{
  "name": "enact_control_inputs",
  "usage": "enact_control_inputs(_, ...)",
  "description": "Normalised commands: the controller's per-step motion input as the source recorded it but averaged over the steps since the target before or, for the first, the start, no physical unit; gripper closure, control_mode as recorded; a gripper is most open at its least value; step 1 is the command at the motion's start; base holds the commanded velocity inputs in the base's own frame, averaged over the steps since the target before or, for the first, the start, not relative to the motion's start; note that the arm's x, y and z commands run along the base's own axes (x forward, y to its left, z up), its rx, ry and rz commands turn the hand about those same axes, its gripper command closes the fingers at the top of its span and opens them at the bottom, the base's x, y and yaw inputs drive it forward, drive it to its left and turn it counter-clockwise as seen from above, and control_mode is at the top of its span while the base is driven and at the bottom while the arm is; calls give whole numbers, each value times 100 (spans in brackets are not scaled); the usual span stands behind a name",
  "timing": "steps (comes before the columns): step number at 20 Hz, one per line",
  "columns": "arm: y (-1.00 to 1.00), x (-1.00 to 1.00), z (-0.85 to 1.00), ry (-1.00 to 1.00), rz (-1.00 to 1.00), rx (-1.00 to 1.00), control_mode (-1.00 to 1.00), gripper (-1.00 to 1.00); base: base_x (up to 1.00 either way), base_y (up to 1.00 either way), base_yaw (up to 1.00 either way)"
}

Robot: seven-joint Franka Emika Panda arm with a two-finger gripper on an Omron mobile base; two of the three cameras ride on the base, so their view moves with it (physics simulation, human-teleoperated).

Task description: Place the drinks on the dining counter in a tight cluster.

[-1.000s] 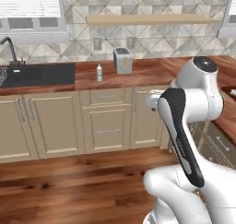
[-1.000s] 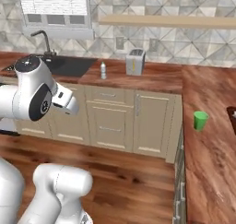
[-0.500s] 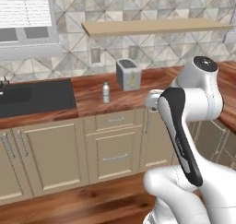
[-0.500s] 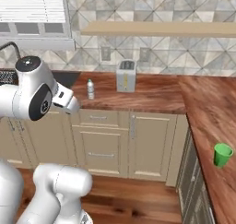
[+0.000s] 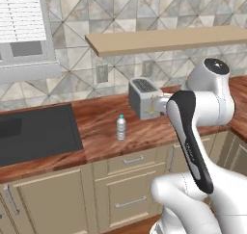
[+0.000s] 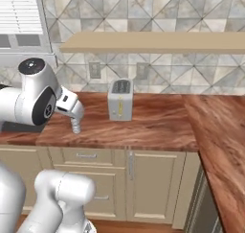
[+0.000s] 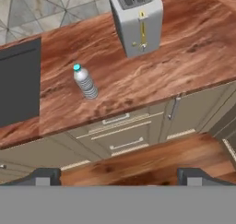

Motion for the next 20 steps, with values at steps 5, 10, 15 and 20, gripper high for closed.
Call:
enact_control_inputs(5, 0, 0, 0, 0, 0, 0, 100, -100, 74, 46, -9)
enact_control_inputs(10, 0, 0, 0, 0, 0, 0, 100, -100, 52, 30, -9)
enact_control_inputs(15, 0, 0, 0, 0, 0, 0, 100, -100, 3, 5, 0)
enact_control_inputs(20, 0, 0, 0, 0, 0, 0, 100, -100, 0, 0, 0)
